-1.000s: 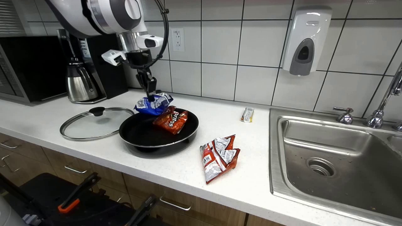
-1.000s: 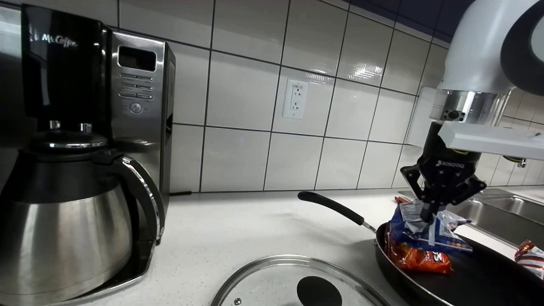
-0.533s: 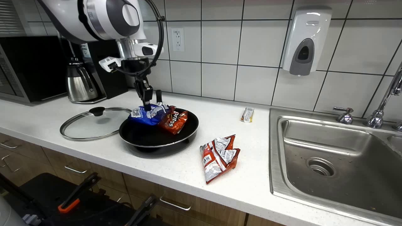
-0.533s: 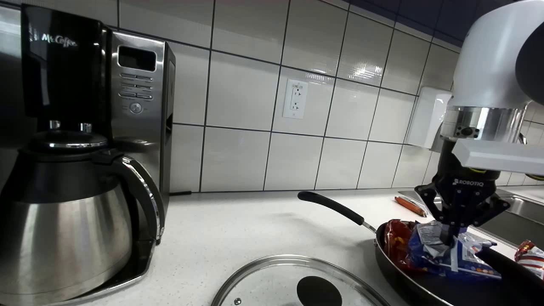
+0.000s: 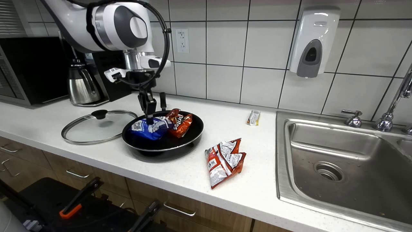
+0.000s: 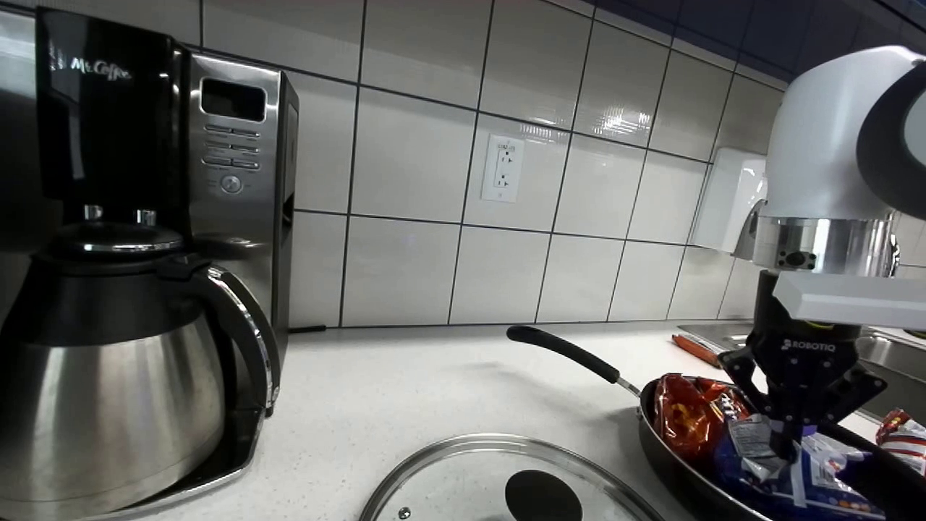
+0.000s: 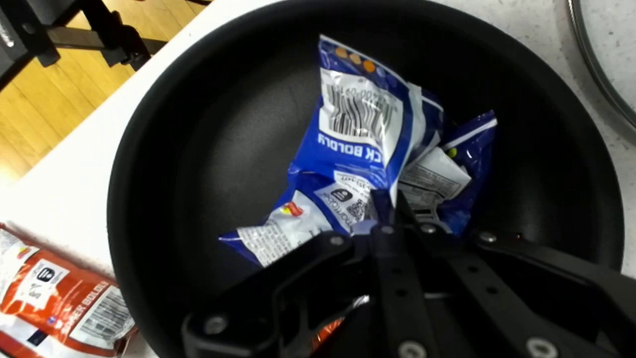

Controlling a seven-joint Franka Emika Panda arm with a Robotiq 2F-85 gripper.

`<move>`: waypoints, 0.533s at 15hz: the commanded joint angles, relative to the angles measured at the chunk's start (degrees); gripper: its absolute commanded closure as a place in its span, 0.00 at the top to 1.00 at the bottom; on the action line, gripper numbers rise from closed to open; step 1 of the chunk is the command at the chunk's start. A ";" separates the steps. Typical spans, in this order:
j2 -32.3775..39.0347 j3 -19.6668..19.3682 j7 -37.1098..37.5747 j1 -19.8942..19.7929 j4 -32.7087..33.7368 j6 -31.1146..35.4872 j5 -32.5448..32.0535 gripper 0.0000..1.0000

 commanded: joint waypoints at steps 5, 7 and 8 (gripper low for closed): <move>4.66 0.64 -1.18 -0.65 3.33 -4.16 0.78 0.00; 5.64 0.62 -1.55 -0.50 4.09 -4.92 1.00 0.00; 6.06 0.59 -1.54 -0.41 4.49 -5.29 0.95 0.00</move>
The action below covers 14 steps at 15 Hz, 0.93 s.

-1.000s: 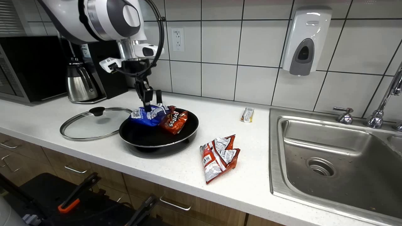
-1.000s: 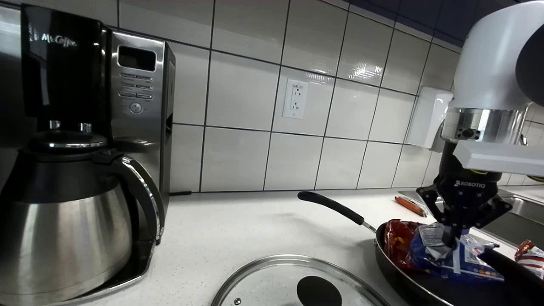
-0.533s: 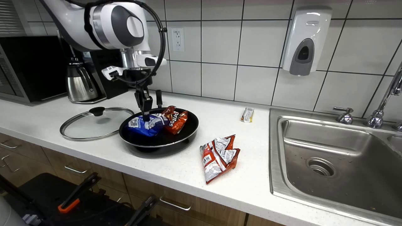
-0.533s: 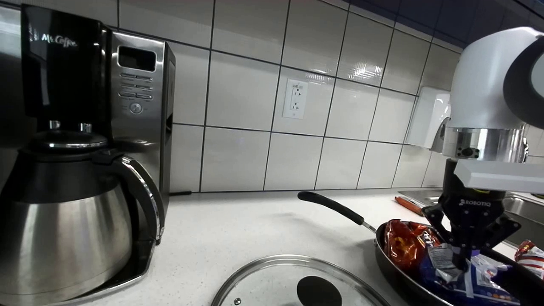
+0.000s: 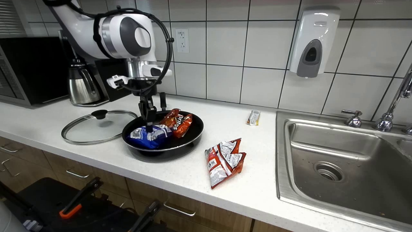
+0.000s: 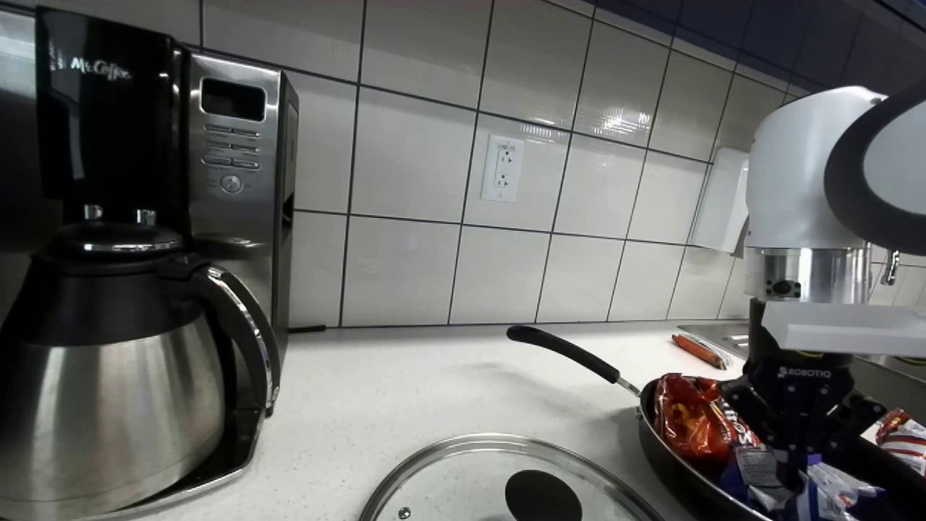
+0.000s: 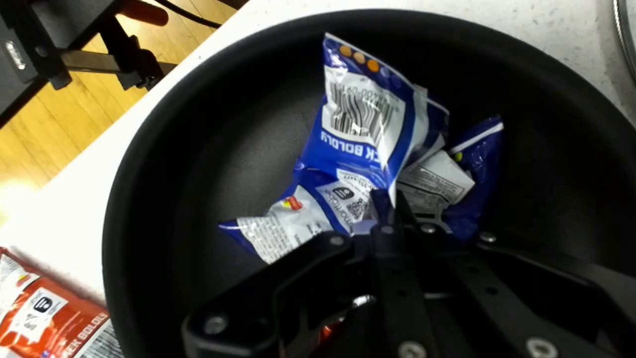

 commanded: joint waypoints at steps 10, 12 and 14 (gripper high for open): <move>3.36 0.74 -1.97 0.16 5.18 -4.91 1.07 0.29; 3.25 0.77 -1.94 0.15 5.24 -5.14 1.11 0.36; 2.96 0.76 -1.84 0.15 5.21 -5.34 1.02 0.51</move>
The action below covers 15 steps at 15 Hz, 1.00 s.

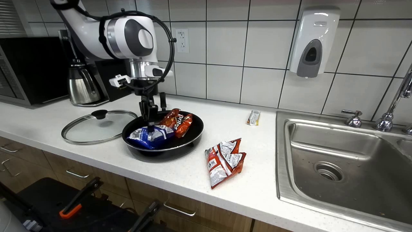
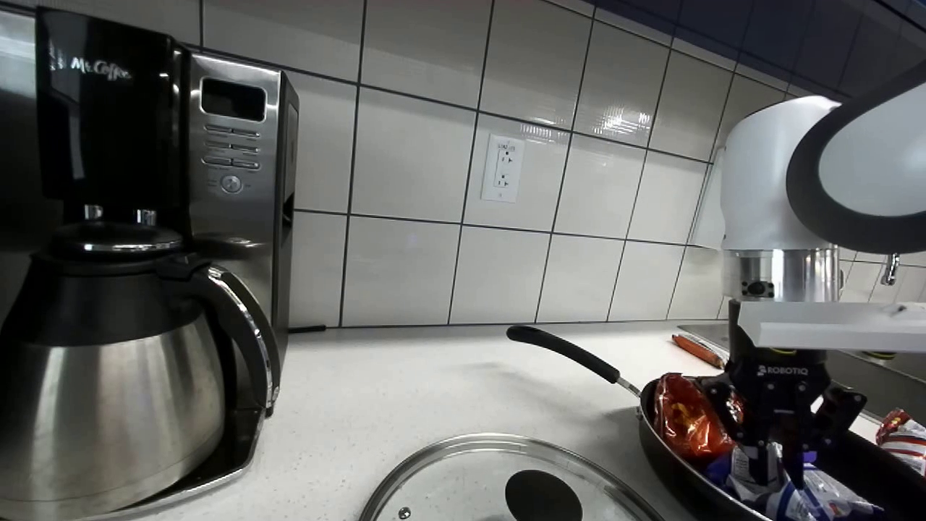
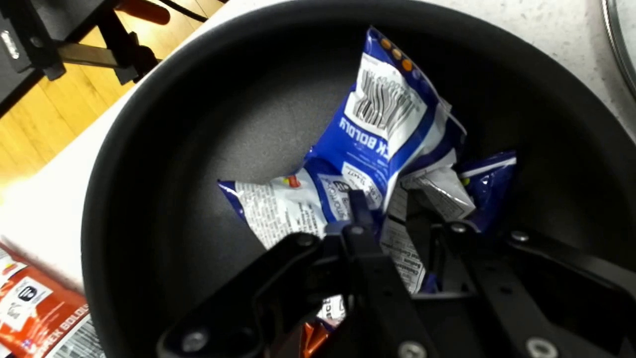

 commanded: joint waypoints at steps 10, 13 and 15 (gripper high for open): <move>-2.27 -0.37 -0.98 -0.84 1.67 -2.07 0.80 1.00; -3.11 -1.77 -0.62 -1.91 1.46 -1.36 0.52 1.00; -3.51 -2.90 -0.85 -2.95 1.34 -0.76 0.53 1.00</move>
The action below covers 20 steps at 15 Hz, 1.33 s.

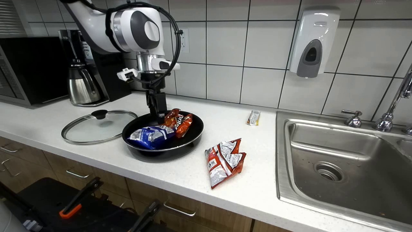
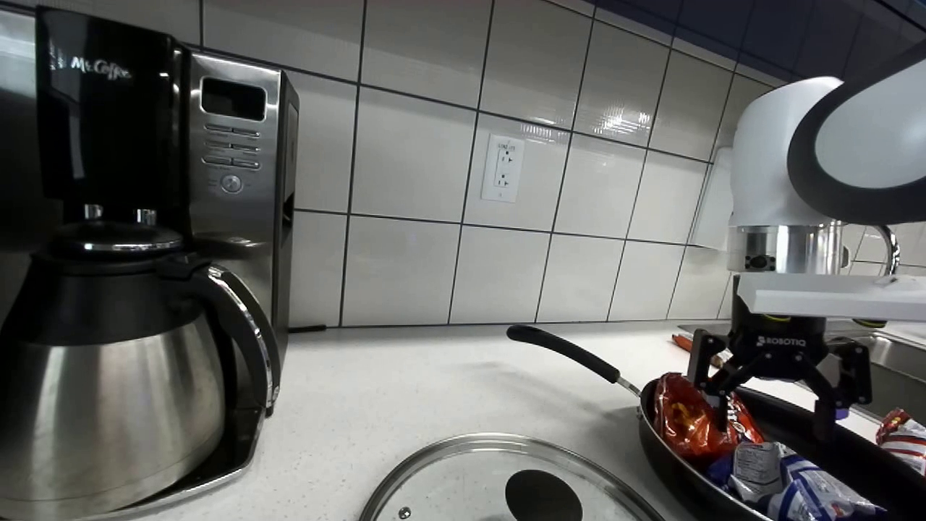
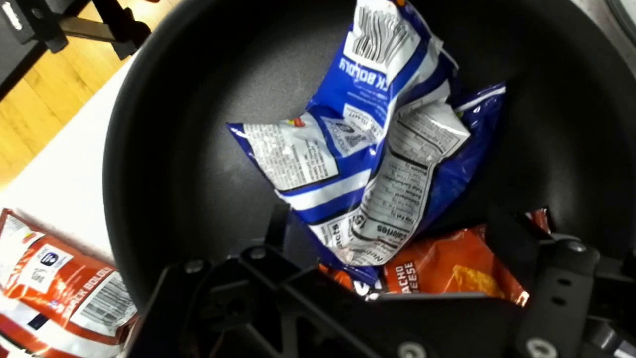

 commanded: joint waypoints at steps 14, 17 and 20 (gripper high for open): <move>-3.54 -8.04 -4.35 -10.18 -0.84 1.23 0.71 1.00; -4.37 -9.27 -7.69 -11.57 -1.11 1.08 -0.22 1.00; -4.43 -10.30 -13.84 -12.99 -0.99 1.22 -0.50 1.00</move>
